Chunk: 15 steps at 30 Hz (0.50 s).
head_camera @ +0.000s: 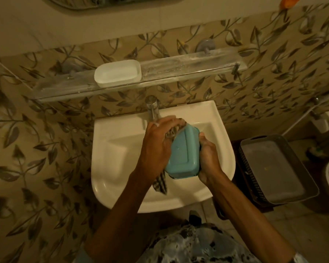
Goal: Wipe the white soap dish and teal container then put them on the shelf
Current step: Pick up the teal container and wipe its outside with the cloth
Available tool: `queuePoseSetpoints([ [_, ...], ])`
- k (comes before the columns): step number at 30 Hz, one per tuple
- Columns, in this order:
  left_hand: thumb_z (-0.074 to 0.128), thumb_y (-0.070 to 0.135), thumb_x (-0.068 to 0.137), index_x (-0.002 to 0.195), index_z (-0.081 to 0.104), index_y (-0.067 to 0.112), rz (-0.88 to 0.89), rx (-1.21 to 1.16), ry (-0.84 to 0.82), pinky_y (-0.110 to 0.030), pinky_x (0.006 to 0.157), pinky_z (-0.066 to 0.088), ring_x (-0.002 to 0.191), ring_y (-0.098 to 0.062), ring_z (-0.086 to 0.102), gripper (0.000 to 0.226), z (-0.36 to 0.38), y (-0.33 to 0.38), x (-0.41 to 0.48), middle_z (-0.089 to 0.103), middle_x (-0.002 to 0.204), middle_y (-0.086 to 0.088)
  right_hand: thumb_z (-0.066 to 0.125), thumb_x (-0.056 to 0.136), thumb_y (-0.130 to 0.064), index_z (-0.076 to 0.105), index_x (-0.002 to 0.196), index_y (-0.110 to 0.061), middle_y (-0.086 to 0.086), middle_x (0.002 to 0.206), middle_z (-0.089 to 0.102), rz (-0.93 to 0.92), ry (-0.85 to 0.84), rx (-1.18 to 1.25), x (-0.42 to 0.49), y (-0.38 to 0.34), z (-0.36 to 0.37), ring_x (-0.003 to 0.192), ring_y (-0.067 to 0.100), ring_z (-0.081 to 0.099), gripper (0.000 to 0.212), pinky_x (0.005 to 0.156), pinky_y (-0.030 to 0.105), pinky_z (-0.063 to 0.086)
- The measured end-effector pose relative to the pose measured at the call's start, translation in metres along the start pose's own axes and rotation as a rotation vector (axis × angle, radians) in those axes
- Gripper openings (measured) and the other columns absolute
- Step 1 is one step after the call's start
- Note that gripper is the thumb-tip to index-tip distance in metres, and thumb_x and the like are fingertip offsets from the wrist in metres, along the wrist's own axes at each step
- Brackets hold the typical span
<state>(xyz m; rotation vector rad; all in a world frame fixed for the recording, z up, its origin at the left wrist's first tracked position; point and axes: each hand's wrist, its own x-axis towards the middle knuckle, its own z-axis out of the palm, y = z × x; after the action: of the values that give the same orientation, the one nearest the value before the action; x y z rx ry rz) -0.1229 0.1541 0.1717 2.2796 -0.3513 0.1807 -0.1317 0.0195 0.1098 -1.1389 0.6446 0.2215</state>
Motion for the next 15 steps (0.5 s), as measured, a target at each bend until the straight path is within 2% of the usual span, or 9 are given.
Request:
queuePoseSetpoints([
  [1,0.037,0.018,0.088,0.118,0.063,0.021,0.035,-0.006,-0.017,-0.020,0.103,0.032,0.118,-0.011,0.045,0.039,0.004,0.001,-0.011,0.056,0.128,0.005,0.036,0.101,-0.048,0.067,0.111,-0.014,0.017,0.104,0.073,0.017,0.006,0.016,0.000,-0.001,-0.002,0.090,0.033,0.070,0.047,0.078,0.044,0.058],
  [3,0.044,0.025,0.088,0.114,0.064,0.023,0.085,-0.024,-0.063,-0.032,0.107,0.035,0.122,-0.012,0.044,0.034,0.012,0.001,-0.034,0.055,0.128,0.006,0.034,0.102,-0.047,0.066,0.115,-0.011,0.019,0.105,0.071,0.051,0.009,0.054,0.002,-0.004,-0.007,0.088,0.033,0.069,0.049,0.077,0.044,0.058],
  [5,0.052,0.014,0.086,0.109,0.068,0.020,0.106,-0.020,-0.082,-0.043,0.102,0.043,0.123,-0.016,0.046,0.028,0.018,0.004,-0.050,0.058,0.127,0.002,0.031,0.102,-0.046,0.066,0.111,-0.011,0.020,0.101,0.071,0.077,0.024,0.081,0.003,-0.005,-0.015,0.085,0.033,0.068,0.050,0.077,0.045,0.057],
  [7,0.048,0.012,0.083,0.103,0.072,0.014,0.121,-0.017,-0.074,-0.042,0.097,0.047,0.118,-0.014,0.048,0.031,0.019,0.009,-0.059,0.063,0.121,-0.002,0.029,0.103,-0.045,0.067,0.104,-0.012,0.016,0.092,0.073,0.097,0.028,0.093,0.006,-0.003,-0.020,0.076,0.029,0.070,0.050,0.069,0.038,0.058],
  [9,0.044,0.018,0.079,0.099,0.073,0.009,0.159,-0.030,-0.077,-0.042,0.095,0.049,0.116,-0.015,0.048,0.037,0.014,0.016,-0.059,0.065,0.117,-0.006,0.028,0.103,-0.045,0.067,0.104,-0.012,0.015,0.090,0.072,0.107,0.016,0.093,0.008,-0.002,-0.020,0.074,0.027,0.069,0.051,0.066,0.035,0.057],
  [12,0.059,0.015,0.077,0.101,0.072,0.003,0.201,0.069,-0.181,-0.051,0.101,0.043,0.116,-0.027,0.052,0.029,0.010,0.020,-0.042,0.065,0.117,-0.014,0.027,0.103,-0.046,0.066,0.104,-0.013,0.017,0.094,0.071,0.105,-0.007,0.079,0.006,-0.005,-0.011,0.077,0.028,0.068,0.051,0.067,0.038,0.057],
  [13,0.060,0.024,0.076,0.104,0.070,0.000,0.181,0.088,-0.226,-0.046,0.110,0.034,0.118,-0.030,0.051,0.038,0.008,0.022,-0.031,0.062,0.120,-0.017,0.028,0.103,-0.046,0.066,0.104,-0.014,0.018,0.096,0.071,0.095,-0.014,0.071,0.006,-0.006,-0.007,0.079,0.029,0.067,0.049,0.069,0.040,0.057],
  [14,0.053,0.035,0.076,0.107,0.067,-0.003,0.158,0.083,-0.246,-0.034,0.114,0.024,0.120,-0.030,0.047,0.051,0.007,0.022,-0.018,0.060,0.123,-0.020,0.030,0.102,-0.045,0.066,0.104,-0.014,0.019,0.099,0.070,0.077,-0.017,0.059,0.006,-0.007,-0.002,0.080,0.030,0.066,0.047,0.072,0.041,0.056],
  [15,0.045,0.038,0.077,0.108,0.067,-0.003,0.136,0.077,-0.233,-0.028,0.111,0.022,0.120,-0.029,0.046,0.056,0.005,0.021,-0.006,0.059,0.124,-0.020,0.032,0.102,-0.044,0.066,0.104,-0.013,0.019,0.100,0.069,0.058,-0.016,0.043,0.006,-0.008,0.002,0.082,0.030,0.066,0.046,0.074,0.041,0.055],
])
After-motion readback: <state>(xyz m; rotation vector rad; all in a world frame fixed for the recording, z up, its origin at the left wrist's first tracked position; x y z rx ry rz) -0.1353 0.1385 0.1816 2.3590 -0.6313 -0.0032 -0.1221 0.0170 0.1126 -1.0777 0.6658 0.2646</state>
